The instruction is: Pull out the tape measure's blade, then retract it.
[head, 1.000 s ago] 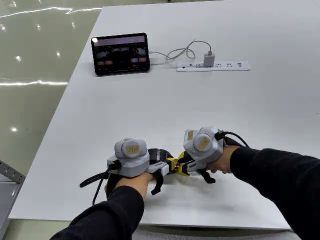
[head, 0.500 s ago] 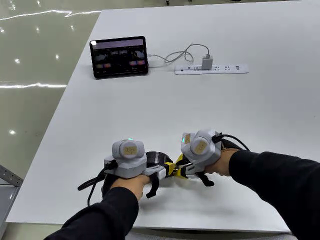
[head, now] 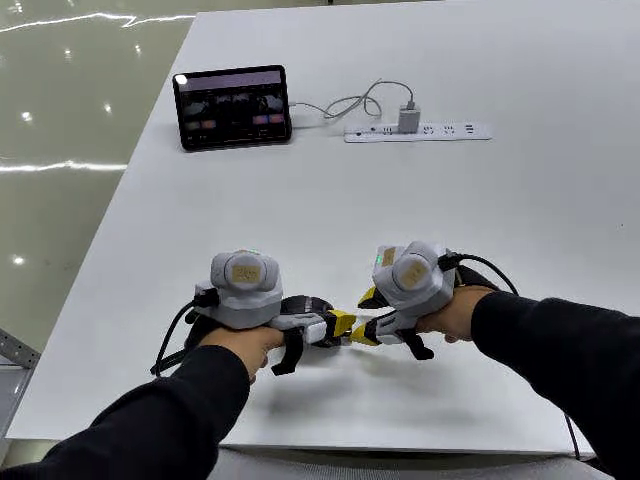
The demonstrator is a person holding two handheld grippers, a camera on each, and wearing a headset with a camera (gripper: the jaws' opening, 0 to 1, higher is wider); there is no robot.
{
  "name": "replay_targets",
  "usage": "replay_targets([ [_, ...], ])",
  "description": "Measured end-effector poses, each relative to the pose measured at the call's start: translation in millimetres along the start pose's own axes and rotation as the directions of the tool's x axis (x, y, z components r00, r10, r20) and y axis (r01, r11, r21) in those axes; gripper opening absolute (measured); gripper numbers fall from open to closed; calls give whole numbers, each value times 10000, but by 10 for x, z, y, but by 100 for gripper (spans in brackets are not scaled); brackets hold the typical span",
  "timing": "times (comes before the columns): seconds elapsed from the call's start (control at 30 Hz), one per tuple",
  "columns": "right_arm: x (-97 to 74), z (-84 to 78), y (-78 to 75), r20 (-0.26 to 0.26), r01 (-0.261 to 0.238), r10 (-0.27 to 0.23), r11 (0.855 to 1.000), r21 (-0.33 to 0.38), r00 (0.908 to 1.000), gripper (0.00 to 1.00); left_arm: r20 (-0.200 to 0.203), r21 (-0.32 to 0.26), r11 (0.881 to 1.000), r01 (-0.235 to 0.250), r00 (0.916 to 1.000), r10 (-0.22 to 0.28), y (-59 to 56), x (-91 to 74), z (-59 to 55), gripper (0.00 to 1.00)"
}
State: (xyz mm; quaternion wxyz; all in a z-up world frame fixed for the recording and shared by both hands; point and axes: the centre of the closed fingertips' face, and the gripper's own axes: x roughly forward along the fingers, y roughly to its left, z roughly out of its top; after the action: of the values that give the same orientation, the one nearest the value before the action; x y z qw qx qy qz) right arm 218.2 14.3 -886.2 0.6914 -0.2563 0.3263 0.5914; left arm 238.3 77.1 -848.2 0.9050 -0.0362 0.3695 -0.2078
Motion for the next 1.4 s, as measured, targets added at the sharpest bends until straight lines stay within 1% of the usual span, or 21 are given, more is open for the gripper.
replay_targets([
  [0.03,-7,-7,-10,-12,42,-42,10000,26,10000,28,0,60,10000,30,10000,-30,5,4,-4,98],
  [0.07,-16,-27,-24,-86,127,-126,9999,116,9999,30,-67,71,9999,144,9999,-144,6,2,-26,99],
  [0.1,-21,-42,-31,-126,157,-155,9997,209,9998,32,-89,27,9990,450,9989,-450,-27,4,-38,98],
  [0.13,-35,-63,-34,-160,188,-183,9993,319,9997,34,-40,-43,9982,605,9982,-605,-30,0,-48,99],
  [0.17,-48,-74,-37,-163,202,-196,9990,401,9997,35,-25,11,9987,509,9987,-509,-1,-4,-53,100],
  [0.2,-63,-89,-39,-193,237,-228,9987,451,9996,37,10,168,9982,576,9983,-576,10,-11,-55,100],
  [0.23,-90,-113,-45,-245,319,-307,9983,484,9992,38,76,330,9965,763,9970,-765,4,-21,-48,100],
  [0.27,-115,-127,-45,-251,392,-381,9982,451,9990,40,67,429,9961,774,9969,-778,11,-38,-52,100],
  [0.3,-142,-135,-46,-220,459,-450,9980,432,9987,41,114,590,9949,823,9965,-831,17,-51,-44,100],
  [0.33,-184,-145,-38,-127,502,-498,9979,414,9987,42,230,959,9913,901,9954,-927,19,-74,-29,100],
  [0.47,-306,-190,-31,46,633,-636,9971,423,9980,43,214,1284,9849,1158,9926,-1195,46,-146,-41,100],
  [0.53,-351,-197,-45,191,719,-729,9962,488,9972,44,374,1327,9822,1328,9896,-1388,48,-165,-21,100],
  [0.6,-403,-209,-44,306,777,-797,9950,619,9963,45,531,1526,9776,1447,9866,-1543,57,-192,7,100],
  [0.63,-433,-218,-48,363,840,-864,9944,640,9956,46,489,1537,9774,1449,9869,-1540,73,-199,7,100],
  [0.7,-472,-236,-54,425,909,-941,9932,731,9947,47,410,1606,9756,1500,9865,-1584,51,-223,-12,100],
  [0.73,-498,-252,-53,451,939,-976,9926,770,9942,47,354,1651,9751,1483,9871,-1561,84,-226,-16,100],
  [0.83,-553,-283,-63,494,1045,-1089,9909,848,9928,48,234,1713,9732,1536,9869,-1598,92,-236,-38,100],
  [0.9,-606,-322,-61,512,1114,-1162,9899,879,9919,48,66,1868,9712,1480,9884,-1518,118,-249,-73,100],
  [1.13,-749,-438,-59,548,1310,-1376,9853,1093,9890,50,66,1744,9721,1568,9870,-1604,134,-299,-123,100],
  [1.27,-824,-485,-69,610,1445,-1528,9819,1227,9864,51,136,1727,9711,1645,9855,-1694,153,-325,-125,100],
  [1.4,-907,-545,-61,640,1593,-1685,9789,1280,9836,52,10,1784,9688,1721,9846,-1751,166,-353,-173,100],
])
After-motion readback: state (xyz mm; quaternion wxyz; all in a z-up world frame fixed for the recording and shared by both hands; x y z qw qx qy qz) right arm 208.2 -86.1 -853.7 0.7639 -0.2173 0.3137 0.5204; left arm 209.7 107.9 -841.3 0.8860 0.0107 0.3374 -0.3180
